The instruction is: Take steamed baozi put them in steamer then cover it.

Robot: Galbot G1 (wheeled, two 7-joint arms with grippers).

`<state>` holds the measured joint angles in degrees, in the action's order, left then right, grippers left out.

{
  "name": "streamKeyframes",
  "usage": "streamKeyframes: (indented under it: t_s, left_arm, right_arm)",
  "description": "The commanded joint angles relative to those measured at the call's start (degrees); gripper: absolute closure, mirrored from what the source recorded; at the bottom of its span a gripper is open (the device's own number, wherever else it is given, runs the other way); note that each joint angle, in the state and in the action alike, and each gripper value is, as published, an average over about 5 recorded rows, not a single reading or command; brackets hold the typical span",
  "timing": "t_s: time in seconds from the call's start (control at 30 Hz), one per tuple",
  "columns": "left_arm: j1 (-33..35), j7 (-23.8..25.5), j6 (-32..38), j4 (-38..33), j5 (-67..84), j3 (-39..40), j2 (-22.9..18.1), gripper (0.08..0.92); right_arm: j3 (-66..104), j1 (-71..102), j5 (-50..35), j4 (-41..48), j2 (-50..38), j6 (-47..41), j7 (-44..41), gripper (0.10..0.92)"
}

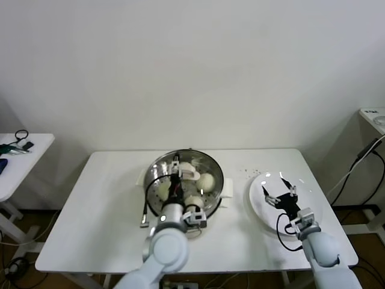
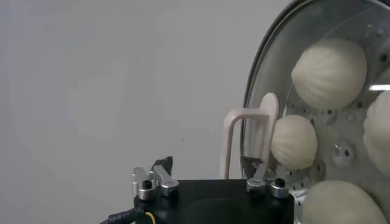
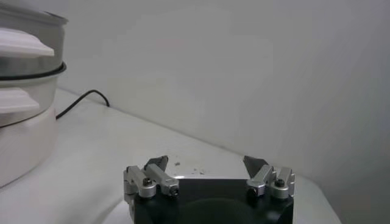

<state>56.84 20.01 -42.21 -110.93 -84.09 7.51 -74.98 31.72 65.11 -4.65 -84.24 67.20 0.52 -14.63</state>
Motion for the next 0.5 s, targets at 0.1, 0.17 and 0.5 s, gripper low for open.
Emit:
streamKeyframes:
  t_s: [0.1, 0.17, 0.5]
  left_arm:
    - [5.67, -0.24, -2.79, -11.78, 5.53, -1.33, 5.37, 0.202]
    - [6.73, -0.42, -2.79, -13.47, 6.67, -1.98, 6.56, 0.186]
    - [13.95, -16.47, 3.49, -16.20, 23.59, -11.75, 10.61, 0.177]
  right_arm:
    - [0.36, 0.19, -0.84, -0.23, -0.55, -1.03, -0.30, 0.203]
    - [0.49, 0.26, -0.85, -0.27, -0.68, -1.00, -0.33, 0.203]
    - [1.00, 0.55, -0.90, -0.54, -0.62, -0.41, -0.74, 0.203]
